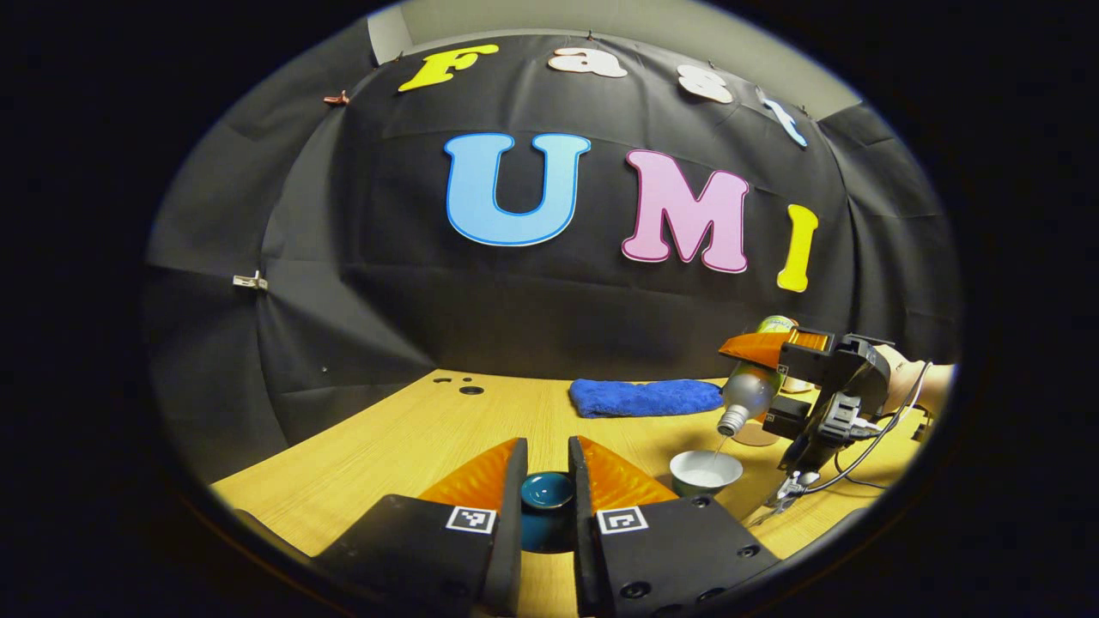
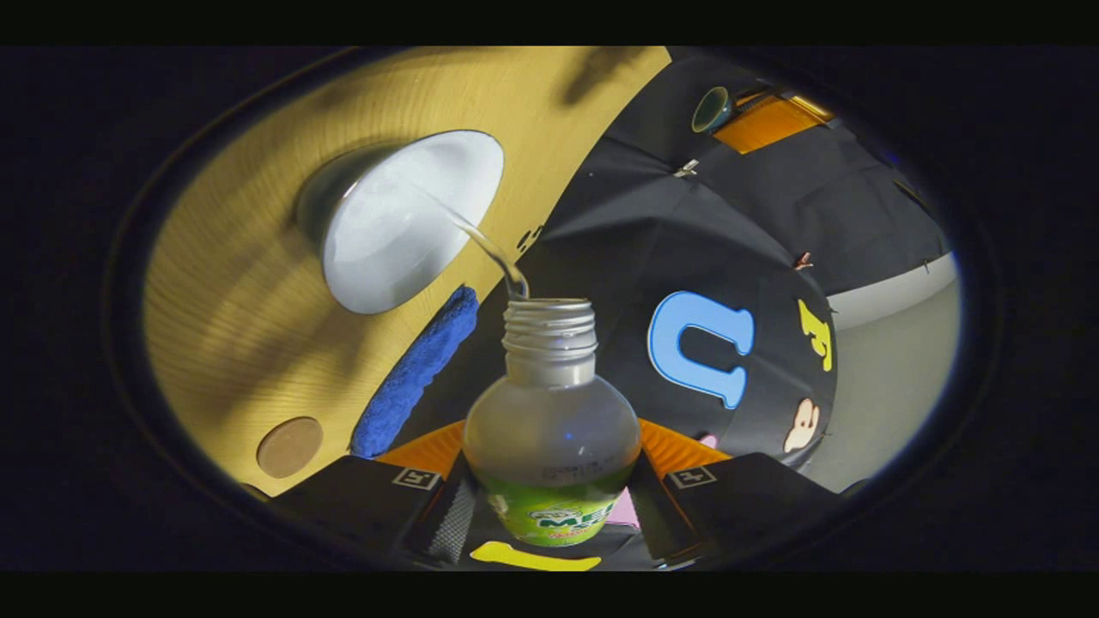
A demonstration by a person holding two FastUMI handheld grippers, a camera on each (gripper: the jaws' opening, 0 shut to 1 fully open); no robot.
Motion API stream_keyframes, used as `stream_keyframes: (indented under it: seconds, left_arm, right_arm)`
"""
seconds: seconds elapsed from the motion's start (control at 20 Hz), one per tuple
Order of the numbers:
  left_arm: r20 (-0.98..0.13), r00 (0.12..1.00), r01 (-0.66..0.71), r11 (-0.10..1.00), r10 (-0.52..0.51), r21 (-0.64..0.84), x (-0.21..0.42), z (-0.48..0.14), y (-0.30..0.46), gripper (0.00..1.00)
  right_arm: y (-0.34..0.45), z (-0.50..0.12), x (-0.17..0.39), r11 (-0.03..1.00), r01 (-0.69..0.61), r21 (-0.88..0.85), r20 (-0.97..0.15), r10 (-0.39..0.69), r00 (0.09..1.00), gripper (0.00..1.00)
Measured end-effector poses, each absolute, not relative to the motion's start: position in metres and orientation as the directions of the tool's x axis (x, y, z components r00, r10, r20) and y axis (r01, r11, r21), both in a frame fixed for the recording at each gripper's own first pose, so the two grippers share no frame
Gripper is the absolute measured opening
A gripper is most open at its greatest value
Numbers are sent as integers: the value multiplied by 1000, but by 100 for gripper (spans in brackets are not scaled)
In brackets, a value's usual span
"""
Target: Open the teacup lid with one hand, grasp the water bottle and pour water into the teacup with the other hand; after pouring, place the water bottle on the coaster and then close the teacup lid.
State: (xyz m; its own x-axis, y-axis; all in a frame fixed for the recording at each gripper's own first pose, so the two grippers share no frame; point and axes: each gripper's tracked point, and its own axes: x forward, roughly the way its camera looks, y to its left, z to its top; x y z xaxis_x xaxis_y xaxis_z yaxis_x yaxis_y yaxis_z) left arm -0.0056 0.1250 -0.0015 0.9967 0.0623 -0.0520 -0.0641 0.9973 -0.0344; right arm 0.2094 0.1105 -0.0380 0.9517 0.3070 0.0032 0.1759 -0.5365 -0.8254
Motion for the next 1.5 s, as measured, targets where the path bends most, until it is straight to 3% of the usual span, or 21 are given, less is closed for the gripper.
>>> stream_keyframes:
  seconds: [0.15, 0.3, 0.7, 0.8, 0.9, 1.1, 1.15, 1.2, 1.25, 1.5]
  left_arm:
    - [-50, 997, -65, 997, 63, -39, -6, 0, 125, 29]
    - [-50, 997, -56, 998, 54, -38, -5, 1, 120, 31]
    - [-48, 997, -59, 998, 57, -36, -6, 4, 119, 31]
    - [-46, 997, -58, 998, 57, -32, -7, 5, 117, 31]
    - [-40, 998, -55, 998, 54, -33, -6, 7, 115, 31]
    - [-39, 998, -53, 998, 52, -35, -7, 8, 114, 31]
    - [-39, 998, -53, 998, 52, -34, -8, 9, 114, 29]
    - [-40, 998, -55, 998, 54, -33, -8, 9, 115, 29]
    - [-41, 998, -57, 998, 55, -34, -8, 6, 115, 29]
    - [-43, 998, -55, 998, 54, -39, -9, 7, 113, 29]
  right_arm:
    - [110, -37, 211, -550, 179, -815, -1, 310, 951, 76]
    - [108, -39, 210, -552, 183, -814, 2, 312, 950, 80]
    - [109, -35, 210, -556, 198, -807, 13, 318, 948, 80]
    - [111, -36, 208, -564, 205, -800, 13, 324, 946, 76]
    - [108, -35, 209, -560, 200, -804, 14, 319, 948, 80]
    - [111, -35, 207, -563, 208, -800, 16, 326, 945, 77]
    - [113, -35, 207, -566, 213, -796, 18, 331, 944, 80]
    - [114, -34, 206, -568, 217, -794, 17, 335, 942, 76]
    - [112, -33, 207, -568, 217, -794, 19, 334, 942, 80]
    - [113, -34, 207, -570, 220, -791, 22, 333, 943, 80]
